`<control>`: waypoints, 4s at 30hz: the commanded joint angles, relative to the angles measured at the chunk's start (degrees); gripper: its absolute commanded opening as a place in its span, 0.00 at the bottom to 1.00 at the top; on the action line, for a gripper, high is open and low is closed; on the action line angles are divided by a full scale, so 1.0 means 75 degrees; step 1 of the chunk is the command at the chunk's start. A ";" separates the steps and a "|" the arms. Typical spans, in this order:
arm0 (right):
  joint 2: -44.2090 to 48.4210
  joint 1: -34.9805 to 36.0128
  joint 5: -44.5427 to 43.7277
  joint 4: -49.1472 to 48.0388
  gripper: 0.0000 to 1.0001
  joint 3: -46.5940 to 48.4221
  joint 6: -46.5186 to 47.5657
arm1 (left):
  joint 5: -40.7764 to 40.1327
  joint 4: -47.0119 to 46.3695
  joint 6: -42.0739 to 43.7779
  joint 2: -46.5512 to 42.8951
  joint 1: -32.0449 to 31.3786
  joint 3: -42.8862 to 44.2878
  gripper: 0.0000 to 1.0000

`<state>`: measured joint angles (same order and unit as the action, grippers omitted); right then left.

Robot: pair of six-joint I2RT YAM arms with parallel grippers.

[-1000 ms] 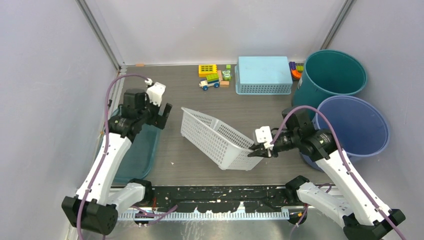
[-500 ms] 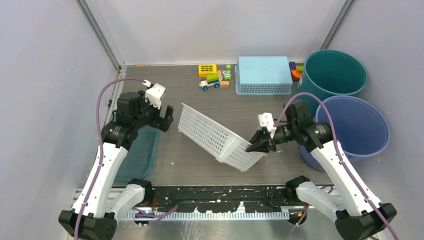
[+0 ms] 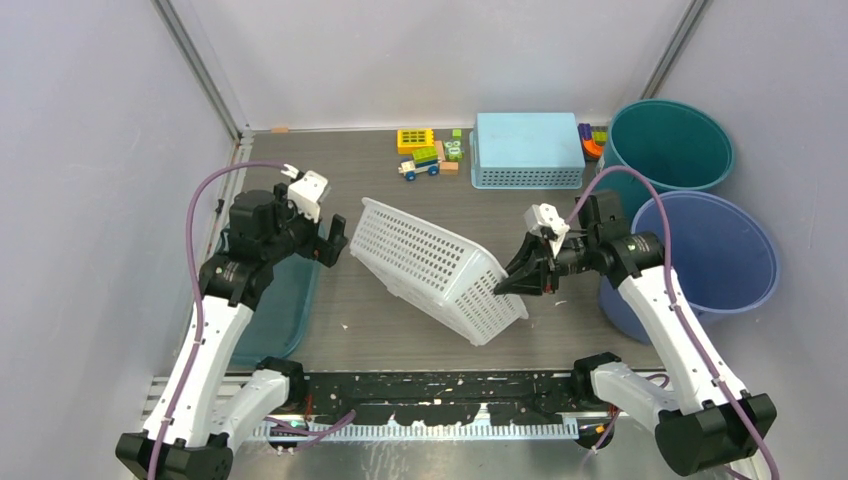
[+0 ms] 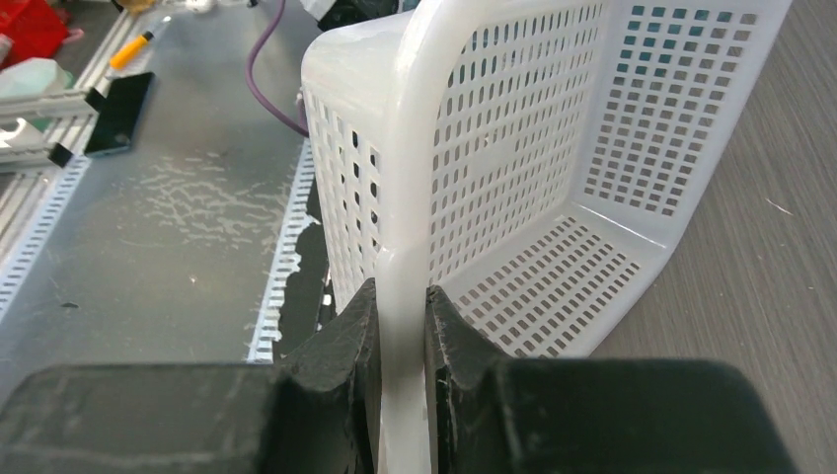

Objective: Turn the large container upside down

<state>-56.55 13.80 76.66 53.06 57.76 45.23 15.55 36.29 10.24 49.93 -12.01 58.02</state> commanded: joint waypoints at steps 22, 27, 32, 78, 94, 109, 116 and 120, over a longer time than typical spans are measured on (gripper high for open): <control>-0.1307 -0.0451 0.1384 0.1352 0.01 0.0845 -0.0175 | 0.0239 -0.0622 -0.0286 -0.0294 0.0019 -0.0292 1.00; -0.1584 -0.0491 0.1389 0.1710 0.01 0.1007 -0.0160 | 0.0276 -0.0656 -0.0292 -0.0294 0.0028 -0.0325 1.00; -0.1895 -0.0569 0.1392 0.2062 0.01 0.1209 -0.0151 | 0.0302 -0.0667 -0.0322 -0.0262 0.0041 -0.0341 1.00; -0.4430 -0.2092 0.0946 0.6215 0.06 0.2508 0.3007 | 0.0405 -0.0831 -0.0451 -0.0021 0.0136 -0.0465 1.00; -0.4249 -0.2076 0.0778 0.6215 0.30 0.2286 0.3471 | 0.0957 -0.0796 -0.0616 0.0795 0.0130 0.0198 1.00; -0.4527 -0.2075 -0.0152 0.6204 0.37 0.2432 0.3297 | 0.0813 -0.1414 -0.0835 0.2006 -0.0357 0.0861 1.00; -0.4901 -0.2075 -0.0465 0.5978 0.33 0.2474 0.2922 | 0.0520 -0.1436 -0.0734 0.2395 -0.0696 0.0953 1.00; -0.4467 -0.2081 -0.1044 0.4071 0.35 0.2099 0.0980 | 0.0538 -0.1438 -0.0744 0.2424 -0.0787 0.0962 1.00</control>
<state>-93.71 -1.87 72.53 89.58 74.63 65.82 20.23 28.51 3.70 68.40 -17.23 62.59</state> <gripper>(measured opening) 0.339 0.996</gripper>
